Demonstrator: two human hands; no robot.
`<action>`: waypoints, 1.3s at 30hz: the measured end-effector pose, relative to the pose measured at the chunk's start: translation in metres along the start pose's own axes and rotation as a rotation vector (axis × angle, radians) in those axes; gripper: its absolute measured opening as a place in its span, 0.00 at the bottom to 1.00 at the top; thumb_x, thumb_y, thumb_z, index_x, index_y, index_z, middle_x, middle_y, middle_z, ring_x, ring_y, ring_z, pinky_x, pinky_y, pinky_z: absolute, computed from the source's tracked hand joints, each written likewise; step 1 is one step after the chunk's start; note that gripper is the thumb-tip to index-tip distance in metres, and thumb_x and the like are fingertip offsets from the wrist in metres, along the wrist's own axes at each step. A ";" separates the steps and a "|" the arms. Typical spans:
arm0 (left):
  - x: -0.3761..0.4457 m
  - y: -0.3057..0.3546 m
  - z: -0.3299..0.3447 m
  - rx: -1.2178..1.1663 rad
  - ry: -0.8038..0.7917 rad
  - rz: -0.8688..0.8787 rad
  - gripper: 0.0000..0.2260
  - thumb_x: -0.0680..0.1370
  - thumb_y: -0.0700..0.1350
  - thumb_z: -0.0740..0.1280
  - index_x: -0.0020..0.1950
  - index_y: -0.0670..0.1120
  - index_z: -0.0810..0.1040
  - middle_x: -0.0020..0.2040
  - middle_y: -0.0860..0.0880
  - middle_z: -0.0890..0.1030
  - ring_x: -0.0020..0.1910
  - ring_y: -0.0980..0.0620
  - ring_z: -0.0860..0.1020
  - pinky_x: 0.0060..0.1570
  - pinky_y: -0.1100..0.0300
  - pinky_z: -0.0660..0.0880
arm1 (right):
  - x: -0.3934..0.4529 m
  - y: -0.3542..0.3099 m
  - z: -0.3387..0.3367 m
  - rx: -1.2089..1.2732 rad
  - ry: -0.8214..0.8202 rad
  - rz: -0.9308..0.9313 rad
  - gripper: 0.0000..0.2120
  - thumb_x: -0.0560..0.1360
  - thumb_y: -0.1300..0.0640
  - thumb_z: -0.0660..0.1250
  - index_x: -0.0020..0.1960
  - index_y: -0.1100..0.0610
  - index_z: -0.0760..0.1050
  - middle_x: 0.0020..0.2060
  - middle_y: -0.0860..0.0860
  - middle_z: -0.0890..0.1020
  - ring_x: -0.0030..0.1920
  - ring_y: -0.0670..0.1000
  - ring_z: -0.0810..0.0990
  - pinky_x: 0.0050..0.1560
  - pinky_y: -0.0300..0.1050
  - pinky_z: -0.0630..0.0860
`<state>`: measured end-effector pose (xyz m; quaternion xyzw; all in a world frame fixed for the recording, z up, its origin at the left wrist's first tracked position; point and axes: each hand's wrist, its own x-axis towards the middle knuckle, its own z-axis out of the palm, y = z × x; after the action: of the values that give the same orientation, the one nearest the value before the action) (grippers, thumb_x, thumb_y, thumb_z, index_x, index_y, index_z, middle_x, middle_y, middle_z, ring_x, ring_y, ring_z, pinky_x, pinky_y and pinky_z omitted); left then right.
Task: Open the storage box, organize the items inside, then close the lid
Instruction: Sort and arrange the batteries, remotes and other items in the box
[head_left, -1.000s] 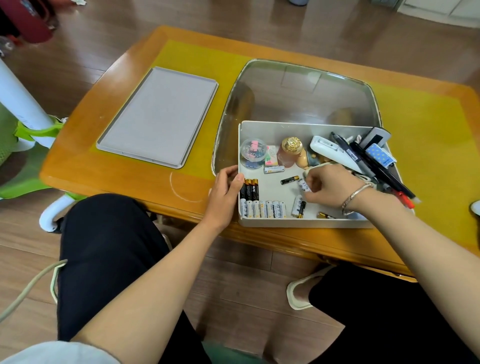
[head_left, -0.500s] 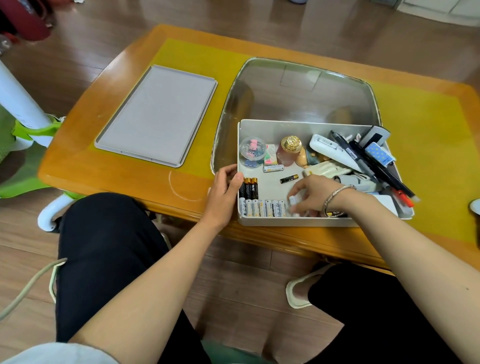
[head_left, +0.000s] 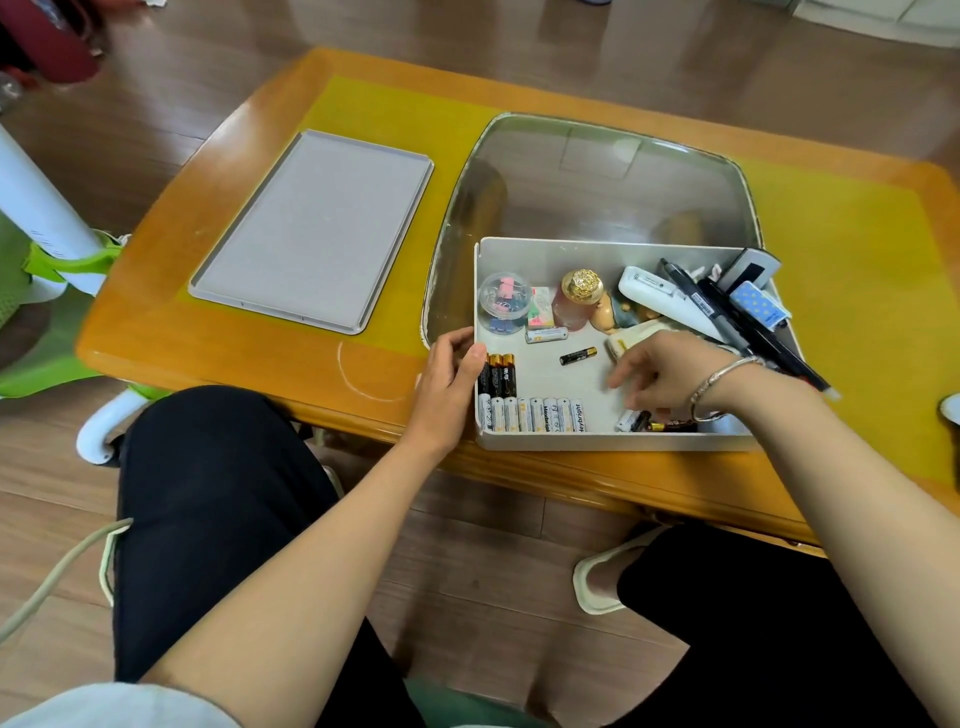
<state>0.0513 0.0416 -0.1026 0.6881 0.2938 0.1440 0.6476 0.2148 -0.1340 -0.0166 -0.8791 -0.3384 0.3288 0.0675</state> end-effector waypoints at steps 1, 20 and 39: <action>0.000 0.000 0.000 0.000 0.000 0.000 0.36 0.69 0.71 0.57 0.68 0.49 0.68 0.64 0.48 0.75 0.65 0.48 0.73 0.64 0.40 0.69 | -0.003 0.003 -0.003 -0.050 0.007 0.009 0.09 0.71 0.65 0.70 0.46 0.52 0.79 0.34 0.50 0.82 0.20 0.43 0.76 0.26 0.33 0.74; 0.001 -0.002 0.001 -0.010 0.001 0.003 0.34 0.69 0.71 0.58 0.66 0.50 0.69 0.64 0.48 0.76 0.64 0.47 0.73 0.64 0.38 0.68 | 0.000 0.015 0.008 -0.608 -0.085 0.033 0.05 0.71 0.55 0.70 0.46 0.49 0.82 0.46 0.48 0.83 0.46 0.52 0.80 0.46 0.39 0.76; 0.001 -0.002 0.000 0.004 0.010 0.013 0.33 0.69 0.70 0.58 0.66 0.50 0.69 0.63 0.49 0.76 0.64 0.49 0.73 0.64 0.41 0.69 | 0.017 -0.032 0.021 0.001 0.248 -0.110 0.10 0.72 0.54 0.71 0.52 0.51 0.78 0.35 0.45 0.78 0.32 0.44 0.76 0.33 0.34 0.69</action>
<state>0.0518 0.0420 -0.1049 0.6906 0.2926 0.1512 0.6439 0.1939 -0.1005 -0.0309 -0.8930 -0.3750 0.2137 0.1273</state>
